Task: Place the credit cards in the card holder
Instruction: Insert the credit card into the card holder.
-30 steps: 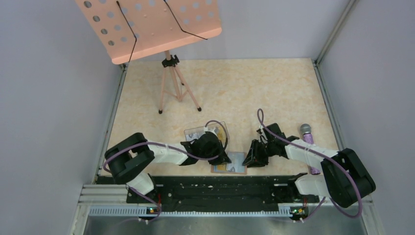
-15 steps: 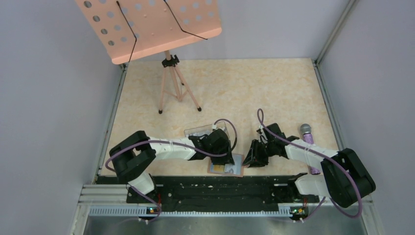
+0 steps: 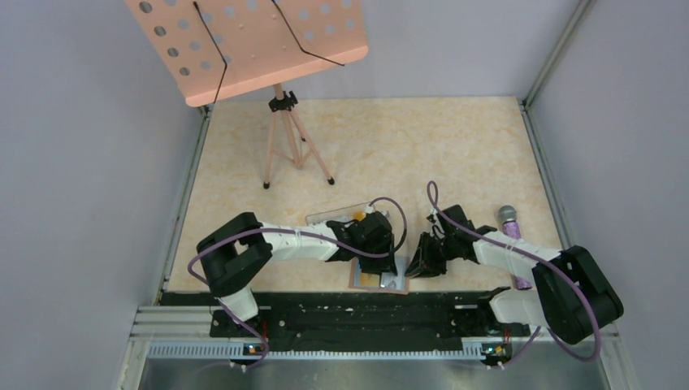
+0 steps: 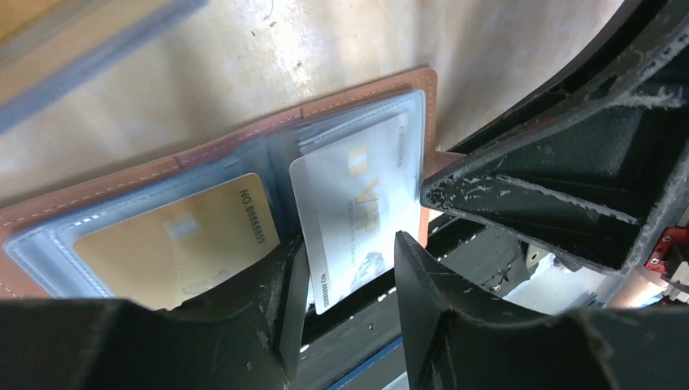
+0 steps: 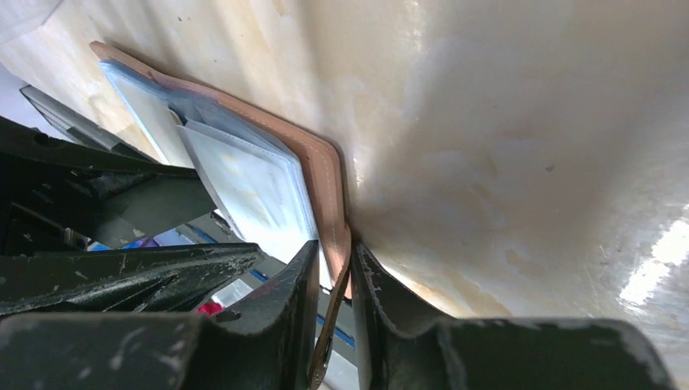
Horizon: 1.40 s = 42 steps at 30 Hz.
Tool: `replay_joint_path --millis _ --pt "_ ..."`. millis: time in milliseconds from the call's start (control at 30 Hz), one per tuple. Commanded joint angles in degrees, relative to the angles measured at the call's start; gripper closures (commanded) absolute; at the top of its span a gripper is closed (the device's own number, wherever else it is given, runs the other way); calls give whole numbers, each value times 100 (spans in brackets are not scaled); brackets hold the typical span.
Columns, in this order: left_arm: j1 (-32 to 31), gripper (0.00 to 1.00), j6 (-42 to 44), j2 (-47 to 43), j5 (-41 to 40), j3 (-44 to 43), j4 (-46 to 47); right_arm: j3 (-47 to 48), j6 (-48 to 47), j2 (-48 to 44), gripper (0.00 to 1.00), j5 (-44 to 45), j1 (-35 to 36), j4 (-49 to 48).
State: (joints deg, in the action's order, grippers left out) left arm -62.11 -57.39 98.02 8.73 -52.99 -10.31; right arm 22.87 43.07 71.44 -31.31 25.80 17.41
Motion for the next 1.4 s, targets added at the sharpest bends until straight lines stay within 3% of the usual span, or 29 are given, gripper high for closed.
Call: replay_joint_path --millis 0,100,267,367,600,900,933,1033,1133,1267,1367 --pt "-169 52 202 74 151 -264 -135 -112 -121 109 84 339 -21 54" --pt "-187 50 274 73 317 -308 -59 -48 -155 91 100 388 -17 139" --pt "-205 49 114 226 756 -346 437 69 -200 55 100 447 -17 277" --pt "-205 49 239 240 599 -508 37 130 -222 5 100 515 -16 385" --pt "-268 45 870 -169 -626 -1062 -1829 374 -267 -315 100 914 -23 855" --pt "-255 38 910 -1032 -702 -449 -1602 726 -497 -257 100 1060 -22 1195" --pt "-231 38 770 -1163 -653 -249 -1453 768 -515 -290 97 1076 -18 1255" --pt "-135 38 361 -1719 -531 514 -841 926 -563 -433 74 1139 -22 1448" --pt "31 38 -107 -2274 -290 1341 24 1095 -596 -567 61 1250 -15 1695" --pt "324 40 -493 -2779 -233 1959 496 1346 -613 -705 55 1300 1 2002" --pt "652 44 -504 -2963 -45 2148 588 1508 -530 -867 58 1299 76 2111"
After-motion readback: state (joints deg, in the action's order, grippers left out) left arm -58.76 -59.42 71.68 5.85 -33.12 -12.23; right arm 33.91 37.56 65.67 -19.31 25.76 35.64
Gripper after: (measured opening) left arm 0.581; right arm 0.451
